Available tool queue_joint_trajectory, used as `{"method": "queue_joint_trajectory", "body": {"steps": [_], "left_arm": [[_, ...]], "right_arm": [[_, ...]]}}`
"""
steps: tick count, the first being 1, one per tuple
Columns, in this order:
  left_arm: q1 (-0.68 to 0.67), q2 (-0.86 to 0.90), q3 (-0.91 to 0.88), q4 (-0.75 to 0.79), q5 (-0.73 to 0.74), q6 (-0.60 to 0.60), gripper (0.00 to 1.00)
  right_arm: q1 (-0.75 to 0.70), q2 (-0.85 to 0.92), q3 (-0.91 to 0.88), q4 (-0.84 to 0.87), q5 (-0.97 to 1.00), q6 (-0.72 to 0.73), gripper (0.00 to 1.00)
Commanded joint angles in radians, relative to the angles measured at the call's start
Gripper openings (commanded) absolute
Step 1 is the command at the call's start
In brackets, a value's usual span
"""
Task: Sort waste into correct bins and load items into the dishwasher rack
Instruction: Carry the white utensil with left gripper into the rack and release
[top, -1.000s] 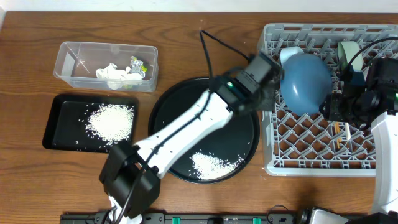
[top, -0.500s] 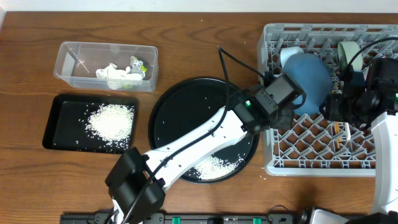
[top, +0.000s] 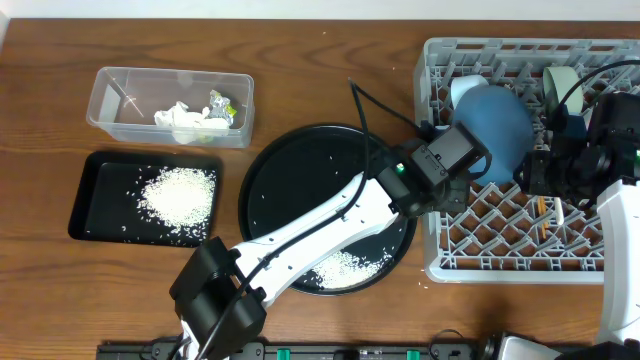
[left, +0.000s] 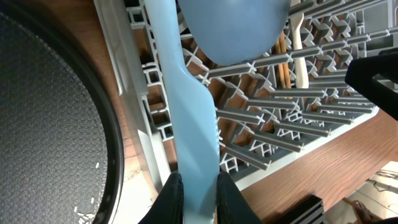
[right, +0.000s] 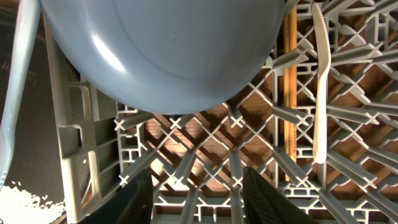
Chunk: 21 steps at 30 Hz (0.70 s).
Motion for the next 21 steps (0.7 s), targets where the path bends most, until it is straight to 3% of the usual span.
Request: {"method": "queue_joint_trajectory", "body": {"steps": [1,11,14,17,19,21], "left_arm": [[-0.018,-0.003,-0.008,-0.003,0.01,-0.024,0.07],[-0.04,-0.003,-0.008,0.005,0.01,-0.051,0.07],[-0.04,-0.003,-0.008,0.005,0.01,-0.05,0.16],[-0.04,-0.003,-0.008,0.004,0.01,-0.049,0.17],[-0.039,-0.003,-0.008,0.0,0.009,-0.047,0.26],[-0.039,-0.003,-0.008,0.001,0.009,-0.018,0.27]], "right_arm": [[0.01,-0.006,0.016,-0.001,0.002,0.01,0.43],[0.01,-0.006,0.016,-0.005,0.002,0.01,0.43],[0.01,-0.006,0.016,-0.006,0.002,0.01,0.43],[0.01,-0.006,0.016,-0.006,0.002,0.01,0.44],[0.01,-0.006,0.016,-0.006,0.002,0.01,0.44],[0.01,-0.006,0.016,-0.006,0.002,0.01,0.44]]}}
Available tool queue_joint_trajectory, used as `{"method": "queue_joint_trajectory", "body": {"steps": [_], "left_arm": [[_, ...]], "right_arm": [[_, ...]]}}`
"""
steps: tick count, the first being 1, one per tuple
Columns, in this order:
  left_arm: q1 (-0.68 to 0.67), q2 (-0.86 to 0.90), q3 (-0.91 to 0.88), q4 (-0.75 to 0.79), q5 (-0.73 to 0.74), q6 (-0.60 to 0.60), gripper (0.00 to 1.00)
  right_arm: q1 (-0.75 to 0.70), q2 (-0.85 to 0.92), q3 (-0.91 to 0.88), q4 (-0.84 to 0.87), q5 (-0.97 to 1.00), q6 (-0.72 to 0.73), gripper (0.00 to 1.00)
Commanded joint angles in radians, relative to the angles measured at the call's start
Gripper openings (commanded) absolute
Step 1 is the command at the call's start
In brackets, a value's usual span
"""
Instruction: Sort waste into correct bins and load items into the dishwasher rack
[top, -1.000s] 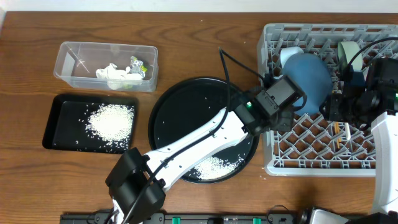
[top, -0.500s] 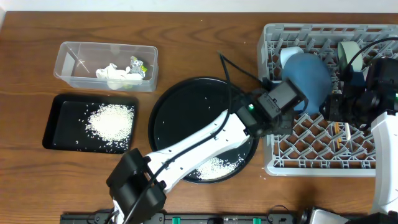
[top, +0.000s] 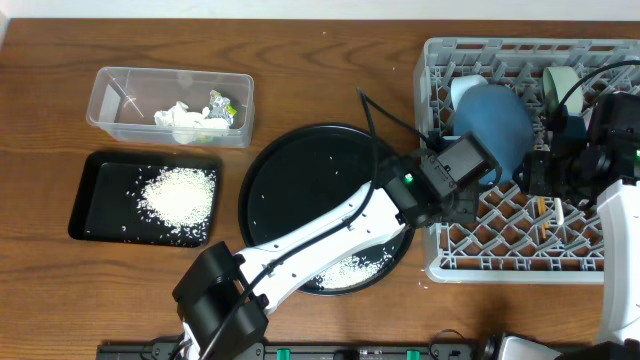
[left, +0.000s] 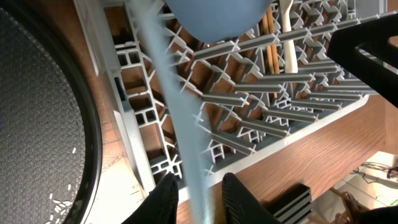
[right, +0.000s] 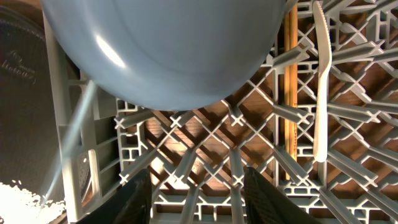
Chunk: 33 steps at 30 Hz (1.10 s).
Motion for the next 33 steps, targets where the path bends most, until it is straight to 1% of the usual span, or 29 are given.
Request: {"method": "queue_joint_trajectory", "body": {"steps": [1,4,6,11,16,19,22,24,26,27,30,33], "left_arm": [[0.001,-0.003,-0.008,-0.001,-0.003,0.031,0.27],[0.001,-0.003,-0.008,-0.003,-0.002,0.034,0.3],[0.001,-0.003,-0.008,-0.005,-0.002,0.038,0.3],[0.022,-0.007,-0.008,-0.015,-0.014,0.138,0.3],[0.098,-0.036,-0.008,-0.11,-0.087,0.186,0.36],[0.175,-0.058,-0.008,-0.178,-0.1,0.232,0.37],[0.26,-0.069,-0.008,-0.249,-0.119,0.294,0.42],[0.315,-0.069,-0.008,-0.293,-0.127,0.338,0.44],[0.382,-0.069,-0.008,-0.349,-0.143,0.367,0.48],[0.411,-0.069,-0.008,-0.371,-0.145,0.388,0.49],[0.512,-0.069,-0.008,-0.446,-0.2,0.417,0.49],[0.621,-0.069,-0.008,-0.515,-0.265,0.421,0.5]], "right_arm": [[0.01,-0.006,0.016,-0.003,0.002,0.01,0.44],[0.01,-0.006,0.016,-0.004,0.002,0.01,0.44],[0.01,-0.006,0.016,-0.005,0.002,0.01,0.45],[0.01,-0.006,0.016,-0.01,0.002,0.01,0.46],[0.01,-0.006,0.016,-0.015,0.002,0.01,0.5],[0.01,-0.006,0.016,-0.015,0.002,0.01,0.52],[0.01,-0.006,0.016,-0.016,0.0,0.01,0.61],[0.01,-0.006,0.016,-0.017,-0.01,0.01,0.69],[0.01,-0.006,0.016,-0.019,-0.02,0.01,0.77],[0.01,-0.006,0.016,-0.02,-0.028,0.01,0.8],[0.01,-0.006,0.016,-0.02,-0.058,0.01,0.84],[0.01,-0.006,0.016,-0.023,-0.108,0.01,0.85]]}}
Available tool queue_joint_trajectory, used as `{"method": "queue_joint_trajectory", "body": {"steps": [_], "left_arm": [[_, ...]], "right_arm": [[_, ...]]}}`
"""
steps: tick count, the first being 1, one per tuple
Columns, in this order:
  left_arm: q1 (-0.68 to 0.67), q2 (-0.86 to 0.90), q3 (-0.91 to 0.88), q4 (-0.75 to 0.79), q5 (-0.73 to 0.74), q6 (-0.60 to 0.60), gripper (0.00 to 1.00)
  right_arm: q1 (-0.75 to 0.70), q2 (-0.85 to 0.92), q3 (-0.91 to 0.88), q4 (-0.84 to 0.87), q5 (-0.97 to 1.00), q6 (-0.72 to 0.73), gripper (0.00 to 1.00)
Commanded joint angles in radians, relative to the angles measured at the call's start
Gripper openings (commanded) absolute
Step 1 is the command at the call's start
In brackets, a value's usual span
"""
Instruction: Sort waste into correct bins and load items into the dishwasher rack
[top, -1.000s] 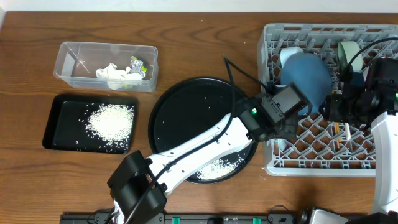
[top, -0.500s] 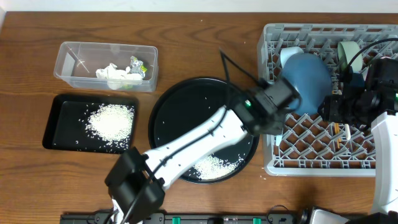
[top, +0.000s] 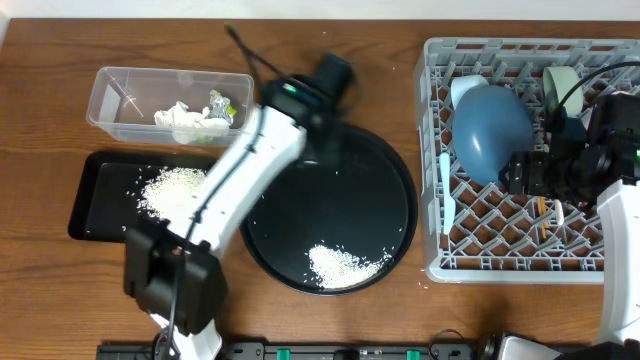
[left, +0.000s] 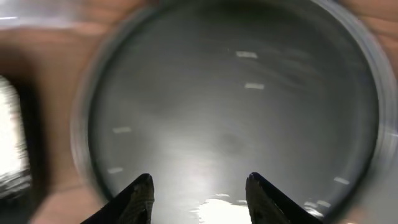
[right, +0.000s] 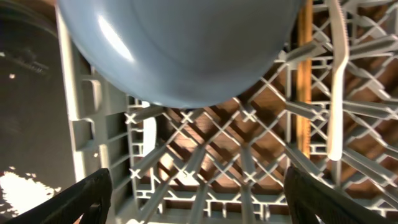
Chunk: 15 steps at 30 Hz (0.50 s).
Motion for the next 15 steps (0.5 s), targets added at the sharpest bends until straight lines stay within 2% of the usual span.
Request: {"method": "queue_joint_trajectory", "body": {"steps": [1,6,8,15], "left_arm": [[0.108,-0.023,-0.006,-0.047,-0.089,0.055,0.5],[0.218,-0.036,-0.006,-0.111,-0.107,0.091,0.5],[0.253,-0.05,-0.006,-0.138,-0.127,0.078,0.51],[0.369,-0.172,-0.006,-0.157,-0.099,0.08,0.51]], "right_arm": [[0.011,-0.006,0.016,-0.004,-0.069,0.003,0.85],[0.014,-0.006,0.016,-0.008,-0.159,-0.001,0.84],[0.028,-0.006,0.016,-0.022,-0.222,-0.051,0.83],[0.146,-0.007,0.016,-0.012,-0.193,-0.067,0.83]]}}
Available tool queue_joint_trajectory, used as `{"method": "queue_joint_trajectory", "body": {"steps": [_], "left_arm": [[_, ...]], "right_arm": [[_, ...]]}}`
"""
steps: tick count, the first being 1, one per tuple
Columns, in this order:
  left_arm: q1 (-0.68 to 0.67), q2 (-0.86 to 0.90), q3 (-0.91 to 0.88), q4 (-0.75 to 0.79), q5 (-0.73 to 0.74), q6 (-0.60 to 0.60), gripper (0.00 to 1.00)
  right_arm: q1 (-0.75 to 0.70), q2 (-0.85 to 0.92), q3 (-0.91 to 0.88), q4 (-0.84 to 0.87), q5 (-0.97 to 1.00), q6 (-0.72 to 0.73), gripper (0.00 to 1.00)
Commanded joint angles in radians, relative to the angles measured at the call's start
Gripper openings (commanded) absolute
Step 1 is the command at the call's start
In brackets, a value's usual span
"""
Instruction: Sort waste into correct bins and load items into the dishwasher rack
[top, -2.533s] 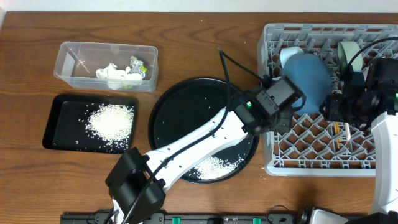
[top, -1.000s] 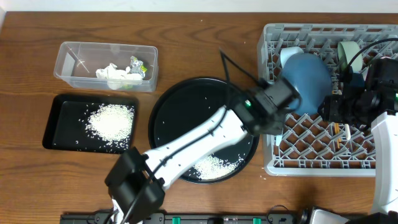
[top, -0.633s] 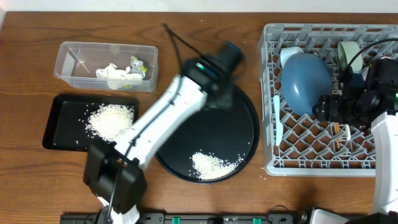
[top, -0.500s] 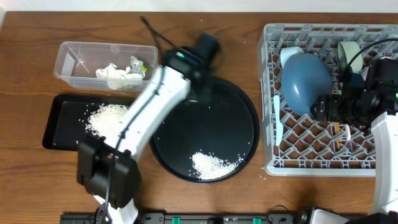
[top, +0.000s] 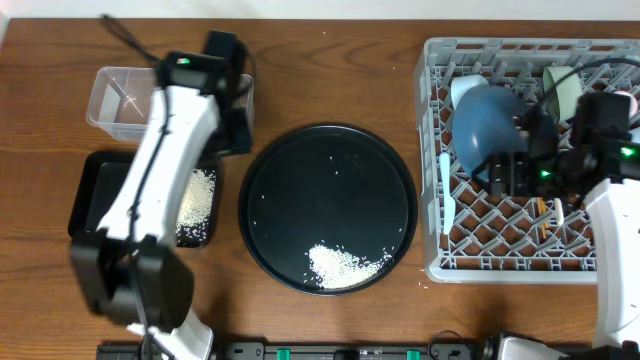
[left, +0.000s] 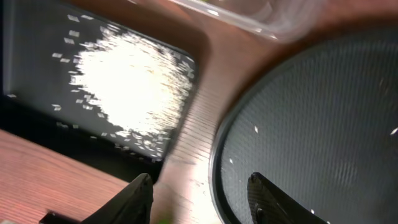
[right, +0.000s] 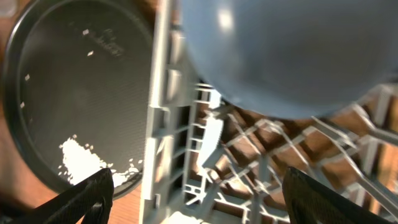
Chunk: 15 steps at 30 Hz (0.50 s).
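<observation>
A light blue spatula (top: 445, 195) lies along the left side of the grey dishwasher rack (top: 520, 265), next to an upturned blue bowl (top: 490, 125). The round black plate (top: 328, 180) carries a heap of rice (top: 340, 265). My left gripper (top: 232, 130) is open and empty (left: 202, 205) over the strip of table between the plate (left: 323, 137) and the black tray (left: 37, 134) of rice (left: 130, 87). My right gripper (top: 505, 170) hangs wide open (right: 199, 205) over the rack's left wall (right: 155, 143), below the bowl (right: 292, 50); the spatula (right: 211, 137) shows under it.
A clear bin (top: 120, 95) of scraps sits at the back left, partly behind my left arm. Chopsticks and a white utensil (top: 545, 210) lie in the rack, with cups (top: 562, 85) at its back. The rack's wall stands above the table.
My left gripper has gone from above the plate's upper left to the gap by the rice tray, still open. My right gripper has shifted left over the rack's edge, and the plate now shows.
First my left gripper was shut on the light blue spatula at the rack's left side. Then its fingers stood apart around the handle. Later the spatula lay in the rack and my left gripper was over the plate, now by the tray. My right gripper opened wider.
</observation>
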Motion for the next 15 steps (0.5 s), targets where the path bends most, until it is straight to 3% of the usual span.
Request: {"method": "queue_joint_trajectory", "body": {"steps": [1,7,15], "left_arm": [[0.04,-0.095,-0.003,-0.004,0.02,0.024,0.52],[-0.006,-0.129,-0.008,-0.006,0.093,0.03,0.52],[-0.261,-0.128,-0.151,0.034,0.093,0.065,0.52]], "right_arm": [[0.062,-0.007,0.016,0.013,0.006,-0.012,0.83],[0.08,-0.015,0.016,0.023,0.17,0.104,0.85],[0.066,-0.105,0.016,0.02,0.283,0.117,0.88]]}}
